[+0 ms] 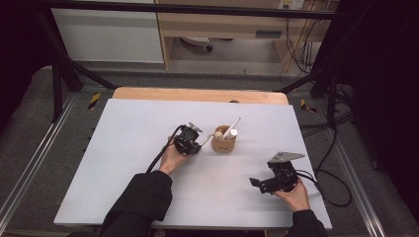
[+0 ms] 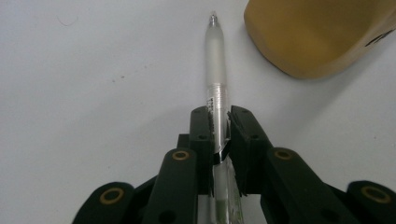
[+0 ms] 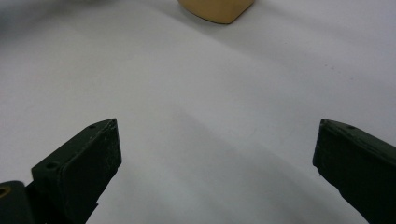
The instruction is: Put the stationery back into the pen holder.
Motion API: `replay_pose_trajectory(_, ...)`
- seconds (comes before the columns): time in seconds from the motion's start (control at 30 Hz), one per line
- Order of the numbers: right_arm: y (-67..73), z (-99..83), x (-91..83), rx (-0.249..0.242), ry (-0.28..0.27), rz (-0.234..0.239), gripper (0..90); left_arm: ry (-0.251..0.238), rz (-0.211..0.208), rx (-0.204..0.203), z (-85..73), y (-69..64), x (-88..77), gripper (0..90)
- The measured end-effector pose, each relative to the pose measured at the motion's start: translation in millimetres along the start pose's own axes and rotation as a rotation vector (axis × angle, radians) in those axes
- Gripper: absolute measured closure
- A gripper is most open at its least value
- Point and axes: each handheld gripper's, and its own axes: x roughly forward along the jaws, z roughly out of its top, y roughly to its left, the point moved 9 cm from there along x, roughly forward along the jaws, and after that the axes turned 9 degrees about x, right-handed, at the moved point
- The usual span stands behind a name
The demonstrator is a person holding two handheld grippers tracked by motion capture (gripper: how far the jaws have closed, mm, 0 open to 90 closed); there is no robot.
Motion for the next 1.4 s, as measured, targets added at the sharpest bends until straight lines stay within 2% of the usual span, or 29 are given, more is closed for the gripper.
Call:
replay_pose_trajectory(0.17,0.0,-0.2,0.0,-0.001,0.002,0.001,1.8,0.006,-0.004,-0.002,-1.3,0.2,-2.7,79.4)
replay_pose_trajectory(0.3,0.3,-0.2,-0.3,0.002,0.002,0.001,1.9,0.004,-0.006,0.001,-4.7,0.5,-14.0,79.4)
replay_pose_trajectory(0.5,0.7,-0.5,-0.5,0.005,0.004,0.000,1.9,0.019,-0.001,0.017,-21.9,-5.4,-29.7,79.4)
replay_pose_trajectory(0.53,0.3,0.0,-0.4,0.002,-0.002,0.000,1.9,0.020,-0.009,0.009,-25.9,-7.9,-31.0,79.4)
replay_pose_trajectory(0.7,0.8,-0.7,-0.5,0.006,0.005,0.001,1.9,0.047,-0.006,0.034,-35.7,-11.8,-29.7,79.1)
replay_pose_trajectory(0.8,0.6,-0.5,-0.6,0.005,0.003,0.000,1.9,0.046,-0.011,0.043,-34.2,-13.1,-28.8,77.7)
replay_pose_trajectory(0.87,0.1,0.0,-0.6,0.002,-0.003,-0.001,1.8,0.038,-0.014,0.043,-30.4,-12.7,-29.5,68.9)
replay_pose_trajectory(1.03,0.9,-0.8,-0.4,0.006,0.006,0.002,1.9,0.034,-0.009,0.052,-17.3,-10.1,-24.1,58.1)
replay_pose_trajectory(1.1,0.5,-0.5,-0.6,0.004,0.003,0.001,1.8,0.033,-0.009,0.051,-11.0,-8.8,-20.9,58.7)
replay_pose_trajectory(1.23,0.1,0.0,-0.6,0.001,-0.002,0.001,1.8,0.042,-0.006,0.042,-1.4,-5.5,-14.0,66.1)
replay_pose_trajectory(1.4,0.3,0.1,-0.7,0.001,-0.002,0.003,1.7,0.063,-0.020,0.029,-0.3,-3.8,-7.9,73.7)
